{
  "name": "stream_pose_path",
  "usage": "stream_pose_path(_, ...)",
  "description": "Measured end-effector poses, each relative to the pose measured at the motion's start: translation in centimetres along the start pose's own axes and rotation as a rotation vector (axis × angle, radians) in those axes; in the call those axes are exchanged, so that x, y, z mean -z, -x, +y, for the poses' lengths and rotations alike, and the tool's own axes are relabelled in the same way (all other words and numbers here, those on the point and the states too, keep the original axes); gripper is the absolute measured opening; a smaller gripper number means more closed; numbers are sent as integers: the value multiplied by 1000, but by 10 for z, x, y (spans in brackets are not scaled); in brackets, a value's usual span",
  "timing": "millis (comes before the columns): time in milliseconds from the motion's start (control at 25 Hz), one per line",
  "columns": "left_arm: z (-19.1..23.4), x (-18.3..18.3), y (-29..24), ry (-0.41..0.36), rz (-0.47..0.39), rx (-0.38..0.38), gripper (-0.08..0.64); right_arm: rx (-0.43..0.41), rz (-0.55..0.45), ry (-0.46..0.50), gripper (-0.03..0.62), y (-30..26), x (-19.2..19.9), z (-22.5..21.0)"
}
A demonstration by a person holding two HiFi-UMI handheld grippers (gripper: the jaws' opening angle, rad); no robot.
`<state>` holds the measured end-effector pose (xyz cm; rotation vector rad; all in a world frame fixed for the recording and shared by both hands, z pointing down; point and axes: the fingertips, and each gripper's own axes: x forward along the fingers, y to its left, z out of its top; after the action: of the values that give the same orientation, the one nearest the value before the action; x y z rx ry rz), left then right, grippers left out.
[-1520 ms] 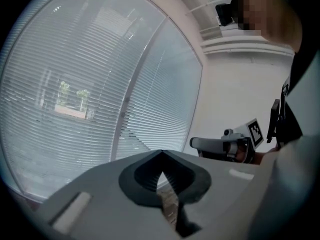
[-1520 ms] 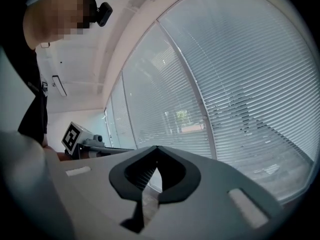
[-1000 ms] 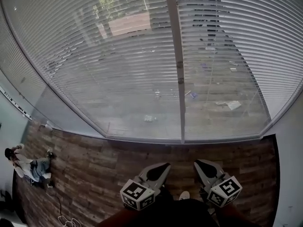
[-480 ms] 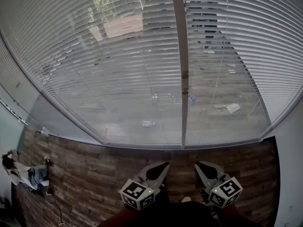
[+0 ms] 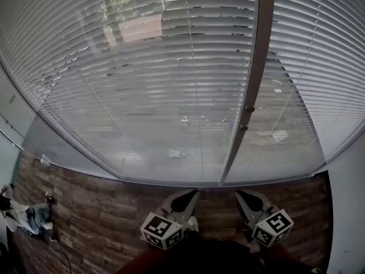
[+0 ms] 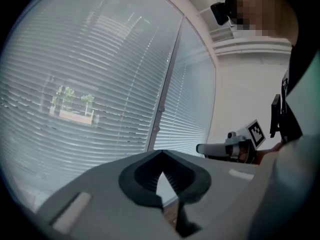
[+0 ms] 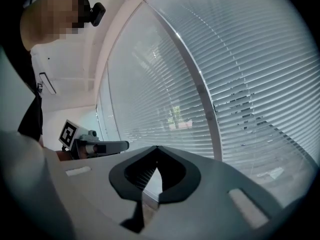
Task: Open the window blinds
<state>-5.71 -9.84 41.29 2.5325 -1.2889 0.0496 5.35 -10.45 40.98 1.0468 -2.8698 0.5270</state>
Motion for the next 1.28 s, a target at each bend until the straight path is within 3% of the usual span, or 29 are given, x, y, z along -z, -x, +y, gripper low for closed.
stream_pose_path(280,51,4,-15,-21,6,59,1,61,-26,7,27,-50,7,-14)
stream_pose_path(560,82,-14,3,-37,-4,127,1,111,-43,42,26,-80,-2,20)
stream_pose_path(760,90,6,-6,-28,-3,132,1,129,-34,50,26,-81,16,8)
stream_pose_path(1120,91,-5,-24,-9,-18,81,2,75,-24,103,27,-88,-8,-8)
stream_pose_path(1280,83,-14,-45,-19,-28,75,1,99,-42,147,27,-82,-28,-34)
